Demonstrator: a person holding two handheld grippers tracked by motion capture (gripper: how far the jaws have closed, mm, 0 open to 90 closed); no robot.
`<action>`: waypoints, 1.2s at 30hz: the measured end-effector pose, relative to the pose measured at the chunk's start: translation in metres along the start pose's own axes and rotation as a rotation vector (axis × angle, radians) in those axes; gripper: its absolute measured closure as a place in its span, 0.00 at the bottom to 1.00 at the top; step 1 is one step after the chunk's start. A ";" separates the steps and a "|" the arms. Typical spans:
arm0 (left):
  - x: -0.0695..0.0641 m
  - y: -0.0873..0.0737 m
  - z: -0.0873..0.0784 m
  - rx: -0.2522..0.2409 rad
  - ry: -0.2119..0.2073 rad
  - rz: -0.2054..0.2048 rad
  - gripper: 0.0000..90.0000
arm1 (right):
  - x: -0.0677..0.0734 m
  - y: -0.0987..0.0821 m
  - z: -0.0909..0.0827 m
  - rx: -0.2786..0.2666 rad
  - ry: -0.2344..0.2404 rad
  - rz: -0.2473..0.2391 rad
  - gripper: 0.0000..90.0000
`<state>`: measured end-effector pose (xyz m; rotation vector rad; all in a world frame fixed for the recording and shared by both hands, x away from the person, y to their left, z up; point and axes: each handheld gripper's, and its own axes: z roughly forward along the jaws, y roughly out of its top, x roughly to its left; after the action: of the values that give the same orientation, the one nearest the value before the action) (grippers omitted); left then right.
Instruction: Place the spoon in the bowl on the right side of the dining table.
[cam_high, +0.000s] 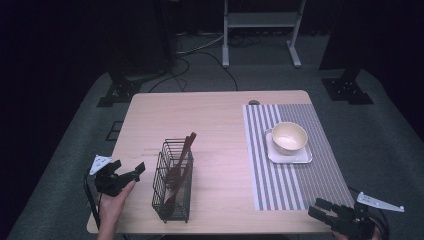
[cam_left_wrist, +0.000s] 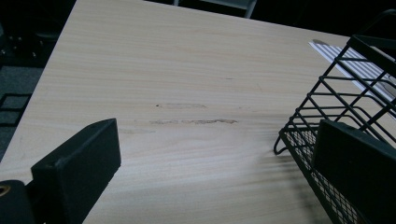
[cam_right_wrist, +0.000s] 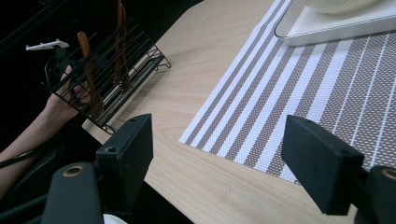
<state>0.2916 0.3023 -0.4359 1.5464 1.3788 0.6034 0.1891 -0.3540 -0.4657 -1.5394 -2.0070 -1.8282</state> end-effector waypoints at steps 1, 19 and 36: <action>0.000 0.000 0.000 0.001 0.001 0.001 0.00 | 0.000 0.000 0.000 -0.003 0.004 0.001 0.27; -0.002 0.002 0.005 0.006 -0.010 0.018 0.00 | 0.019 0.021 0.021 0.066 0.040 -0.021 0.27; -0.001 0.004 0.005 -0.002 -0.016 0.010 0.00 | 0.054 0.067 0.067 0.185 0.164 -0.066 0.27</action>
<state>0.2976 0.2998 -0.4347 1.5542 1.3584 0.5973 0.2425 -0.2808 -0.4057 -1.2470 -2.1034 -1.6735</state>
